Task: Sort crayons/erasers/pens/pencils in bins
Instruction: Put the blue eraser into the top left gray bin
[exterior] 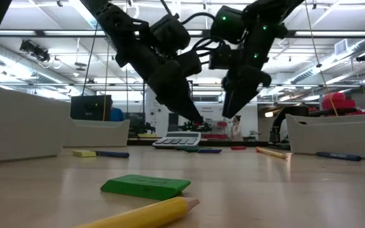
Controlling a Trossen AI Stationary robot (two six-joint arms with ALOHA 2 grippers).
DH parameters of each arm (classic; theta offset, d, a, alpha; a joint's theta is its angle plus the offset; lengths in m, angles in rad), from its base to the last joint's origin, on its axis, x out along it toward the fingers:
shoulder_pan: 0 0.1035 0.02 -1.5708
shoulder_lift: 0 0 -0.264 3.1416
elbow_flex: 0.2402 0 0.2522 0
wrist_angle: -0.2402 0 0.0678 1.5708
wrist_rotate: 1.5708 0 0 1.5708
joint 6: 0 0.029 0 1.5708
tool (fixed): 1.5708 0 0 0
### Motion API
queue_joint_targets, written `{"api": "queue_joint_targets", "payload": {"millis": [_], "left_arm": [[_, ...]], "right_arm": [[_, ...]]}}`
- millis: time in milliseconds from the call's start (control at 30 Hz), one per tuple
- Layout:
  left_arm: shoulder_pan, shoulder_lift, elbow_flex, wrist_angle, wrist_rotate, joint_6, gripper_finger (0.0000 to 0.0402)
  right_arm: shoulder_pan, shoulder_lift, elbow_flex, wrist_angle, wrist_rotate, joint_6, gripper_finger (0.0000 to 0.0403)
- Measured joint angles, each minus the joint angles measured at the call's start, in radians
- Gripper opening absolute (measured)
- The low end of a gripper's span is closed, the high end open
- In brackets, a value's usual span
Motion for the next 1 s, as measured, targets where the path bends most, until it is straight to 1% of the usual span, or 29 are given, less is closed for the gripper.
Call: {"api": "queue_joint_targets", "payload": {"millis": [133, 200, 267, 367, 500, 600, 800, 900, 1000], "left_arm": [[-0.002, -0.008, -0.100, 0.111, 0.002, -0.057, 0.0019], [-0.001, -0.014, -0.149, 0.183, 0.000, -0.087, 0.0016], [-0.001, -0.031, -0.199, 0.221, -0.004, -0.113, 0.0008], [-0.012, -0.040, -0.240, 0.308, -0.013, -0.139, 0.0007], [-0.029, -0.060, -0.257, 0.344, -0.074, -0.137, 0.0020], [-0.036, -0.069, -0.261, 0.347, -0.120, -0.123, 0.0019], [-0.034, -0.069, -0.262, 0.347, -0.126, -0.106, 0.0008], [-0.034, -0.069, -0.262, 0.351, -0.130, -0.108, 0.0017], [-0.034, -0.069, -0.262, 0.354, -0.152, -0.109, 0.0030]], "right_arm": [[0.015, 0.060, 0.002, 0.030, 0.000, -0.050, 0.0202], [0.017, 0.084, 0.002, 0.048, 0.000, -0.059, 0.0202], [0.017, 0.109, 0.002, 0.077, 0.000, -0.066, 0.0202], [0.017, 0.147, 0.002, 0.118, -0.006, -0.067, 0.0202], [0.018, 0.198, 0.002, 0.133, -0.025, -0.065, 0.0202], [0.017, 0.219, 0.002, 0.133, -0.036, -0.054, 0.0202], [0.008, 0.221, 0.003, 0.137, -0.052, -0.026, 0.0198], [0.004, 0.213, 0.001, 0.144, -0.058, 0.010, 0.0181], [0.002, 0.207, 0.001, 0.153, -0.067, 0.054, 0.0153]]}}
